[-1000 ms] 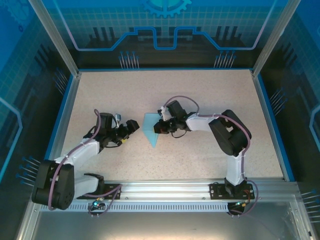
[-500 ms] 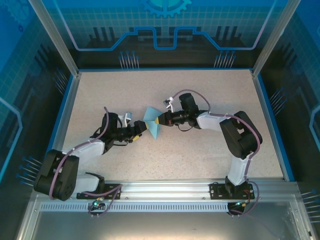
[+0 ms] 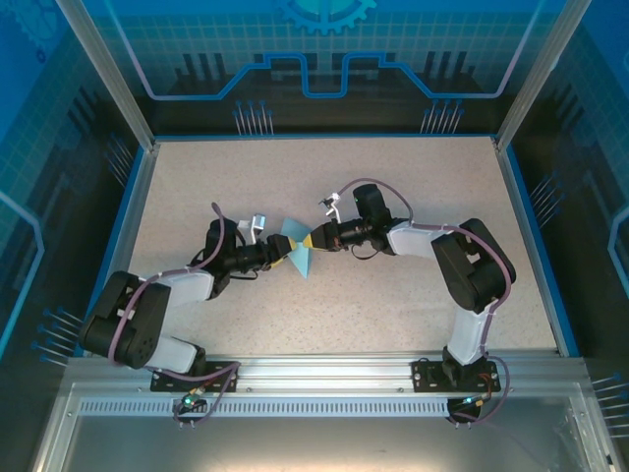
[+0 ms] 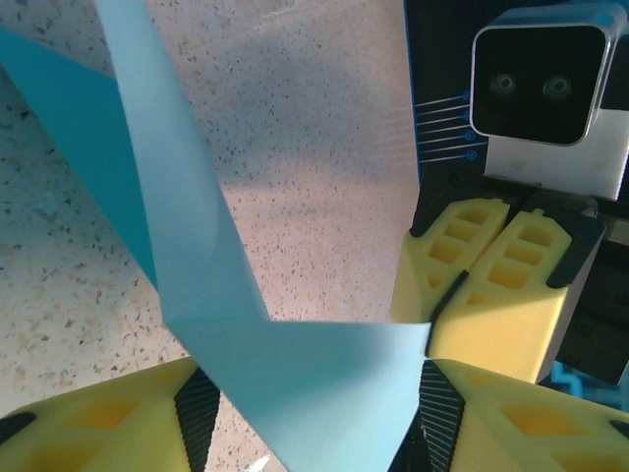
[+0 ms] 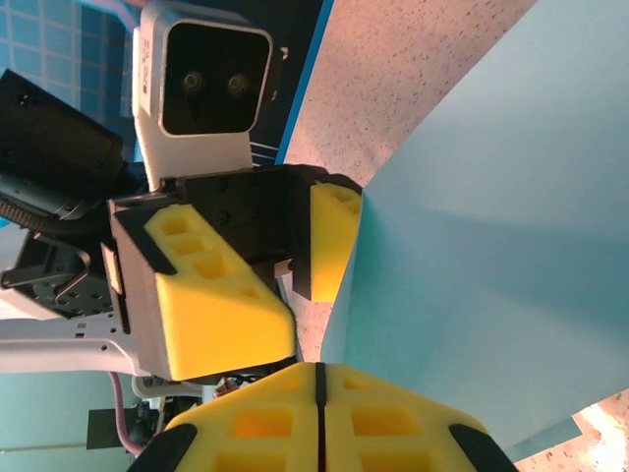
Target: Fold a paper plane with a square sheet of paper (pick it up from the middle)
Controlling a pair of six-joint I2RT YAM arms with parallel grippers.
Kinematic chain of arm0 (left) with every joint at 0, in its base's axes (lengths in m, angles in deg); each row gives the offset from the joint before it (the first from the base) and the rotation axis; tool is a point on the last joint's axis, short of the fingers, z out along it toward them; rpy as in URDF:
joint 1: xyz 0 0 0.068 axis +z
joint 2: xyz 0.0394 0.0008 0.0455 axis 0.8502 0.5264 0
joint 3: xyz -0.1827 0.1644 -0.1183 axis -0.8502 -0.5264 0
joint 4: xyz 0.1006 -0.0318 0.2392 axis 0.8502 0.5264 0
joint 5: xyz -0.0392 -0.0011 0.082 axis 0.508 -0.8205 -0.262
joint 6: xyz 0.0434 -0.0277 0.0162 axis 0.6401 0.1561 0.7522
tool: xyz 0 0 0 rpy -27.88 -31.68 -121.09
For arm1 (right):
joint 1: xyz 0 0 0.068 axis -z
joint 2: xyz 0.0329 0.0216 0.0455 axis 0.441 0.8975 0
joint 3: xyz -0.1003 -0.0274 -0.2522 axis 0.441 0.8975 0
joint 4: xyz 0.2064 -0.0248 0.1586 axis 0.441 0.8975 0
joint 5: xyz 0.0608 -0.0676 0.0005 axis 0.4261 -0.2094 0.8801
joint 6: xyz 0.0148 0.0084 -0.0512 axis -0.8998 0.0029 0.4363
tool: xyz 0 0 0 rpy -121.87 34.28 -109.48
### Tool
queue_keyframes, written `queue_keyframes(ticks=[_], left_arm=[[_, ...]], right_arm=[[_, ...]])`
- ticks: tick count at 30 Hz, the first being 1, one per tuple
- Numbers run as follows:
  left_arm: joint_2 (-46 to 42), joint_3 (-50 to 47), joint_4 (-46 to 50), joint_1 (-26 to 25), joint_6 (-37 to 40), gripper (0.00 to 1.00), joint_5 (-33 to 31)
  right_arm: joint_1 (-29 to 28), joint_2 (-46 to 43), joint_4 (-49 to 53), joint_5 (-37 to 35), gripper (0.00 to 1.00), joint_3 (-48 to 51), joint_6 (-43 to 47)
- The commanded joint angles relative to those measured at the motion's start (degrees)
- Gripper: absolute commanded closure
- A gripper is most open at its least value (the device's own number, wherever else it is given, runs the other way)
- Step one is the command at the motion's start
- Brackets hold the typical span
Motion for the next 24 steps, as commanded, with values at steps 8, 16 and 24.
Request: queue_keyframes(ticks=[8,16,24], left_arm=[[3.05,-0.05,-7.04,-1.12,-1.43,0.72,1.78],[3.13,-0.81,-5.92,-1.12,-0.47,0.89,-0.43],[3.34,0.08,0.35,-1.11,0.16,0.96,-3.82]], right_arm=[[1.00,1.01,0.13,2.13,0.93,0.37,-0.31],[0.93,0.90,5.09,0.30,0.81,-0.23,2.69],[1.53,-4.58,10.62,-11.73,0.48,3.05,5.28]])
